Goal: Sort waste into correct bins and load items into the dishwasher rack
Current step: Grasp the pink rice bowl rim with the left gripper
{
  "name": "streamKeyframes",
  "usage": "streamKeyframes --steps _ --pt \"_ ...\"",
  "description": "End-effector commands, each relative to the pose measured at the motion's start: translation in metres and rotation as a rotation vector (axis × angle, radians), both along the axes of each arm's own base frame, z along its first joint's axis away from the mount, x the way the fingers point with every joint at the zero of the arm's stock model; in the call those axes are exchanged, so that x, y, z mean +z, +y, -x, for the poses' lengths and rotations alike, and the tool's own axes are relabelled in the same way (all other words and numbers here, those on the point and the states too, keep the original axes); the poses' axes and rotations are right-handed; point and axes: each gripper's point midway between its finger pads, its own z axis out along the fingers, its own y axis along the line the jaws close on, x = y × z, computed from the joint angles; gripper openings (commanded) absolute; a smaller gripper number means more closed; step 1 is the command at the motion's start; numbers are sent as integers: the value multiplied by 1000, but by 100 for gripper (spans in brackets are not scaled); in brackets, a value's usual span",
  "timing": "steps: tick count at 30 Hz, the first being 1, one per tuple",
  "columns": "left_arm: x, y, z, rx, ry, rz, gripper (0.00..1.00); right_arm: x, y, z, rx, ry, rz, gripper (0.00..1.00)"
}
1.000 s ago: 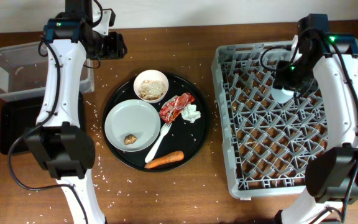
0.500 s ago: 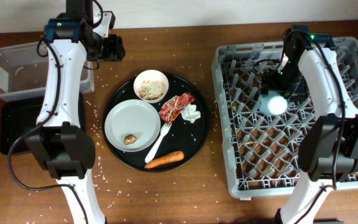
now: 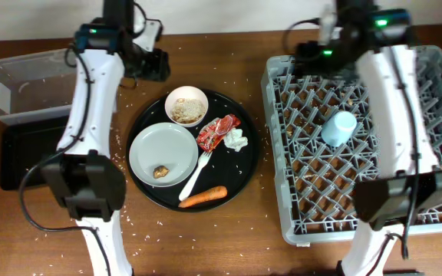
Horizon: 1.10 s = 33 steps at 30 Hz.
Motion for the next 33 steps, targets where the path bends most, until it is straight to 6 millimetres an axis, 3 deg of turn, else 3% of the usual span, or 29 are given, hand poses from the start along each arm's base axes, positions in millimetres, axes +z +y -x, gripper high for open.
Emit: streamKeyframes --steps 1,3,5,10,13,16,22,24,27,28,30,31,33 --pt "-22 -12 12 -64 51 -24 58 -8 57 -9 78 -22 -46 80" --pt "-25 -14 13 -50 64 -11 58 -19 87 -18 80 -31 -75 77" --pt "-25 -13 14 -38 70 -9 58 -41 125 -31 88 -34 -111 70" --pt "-24 -11 10 -5 64 0 58 -97 190 -40 102 5 -151 59" --pt "-24 -11 10 -5 62 0 58 -119 212 -43 98 11 -165 58" --pt "-24 -11 10 1 64 2 58 -136 213 -46 59 37 -164 58" --pt "-24 -6 9 53 71 -6 58 -163 202 -41 6 78 -118 54" --pt "-25 -6 10 53 73 -5 58 -160 199 -45 0 68 -129 54" --pt "-27 -14 14 27 85 -11 57 -114 173 -67 -50 1 -201 55" --pt "-29 -23 18 -18 88 -21 57 -88 152 -78 -80 -33 -243 56" --pt "-34 -41 25 -92 91 -32 54 -57 119 -88 -127 -65 -286 59" --pt "-39 -60 31 -138 99 -39 54 -39 89 -91 -157 -78 -304 59" --pt "-49 -88 40 -195 115 -46 53 -29 46 -88 -204 -67 -289 60"
